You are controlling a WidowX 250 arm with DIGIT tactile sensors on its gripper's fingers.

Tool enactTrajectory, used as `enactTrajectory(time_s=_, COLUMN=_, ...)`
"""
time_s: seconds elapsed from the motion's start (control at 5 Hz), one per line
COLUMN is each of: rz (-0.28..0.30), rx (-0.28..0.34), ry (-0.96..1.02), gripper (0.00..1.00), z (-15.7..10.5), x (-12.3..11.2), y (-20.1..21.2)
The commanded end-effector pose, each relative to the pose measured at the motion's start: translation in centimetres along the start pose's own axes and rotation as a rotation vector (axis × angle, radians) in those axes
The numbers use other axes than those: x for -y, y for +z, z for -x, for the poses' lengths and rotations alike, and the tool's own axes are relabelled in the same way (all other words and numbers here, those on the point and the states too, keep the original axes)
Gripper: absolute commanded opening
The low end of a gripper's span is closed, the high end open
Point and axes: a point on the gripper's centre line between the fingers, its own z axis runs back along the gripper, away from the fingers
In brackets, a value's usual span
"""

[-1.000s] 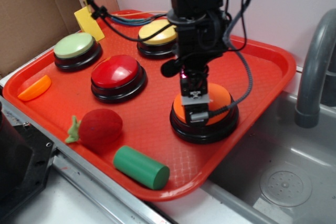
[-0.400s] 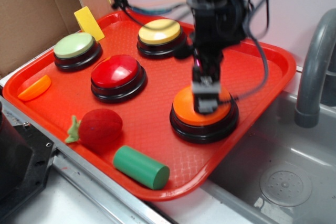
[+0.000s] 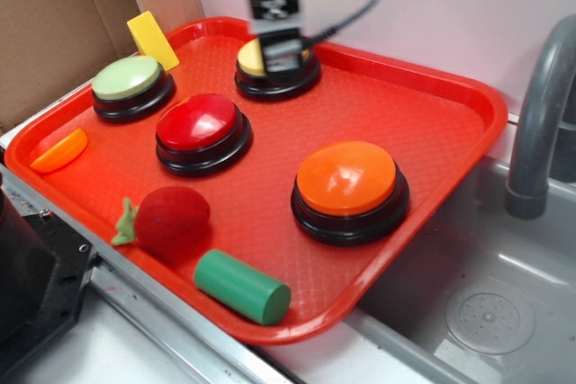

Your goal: Push the orange button.

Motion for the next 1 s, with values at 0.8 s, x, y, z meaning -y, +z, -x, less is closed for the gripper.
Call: enactTrajectory(time_s=0.8, rz=0.018, rx=-0.010, ry=0.083, gripper=1.00, z=3.0, x=1.4, y=6.6)
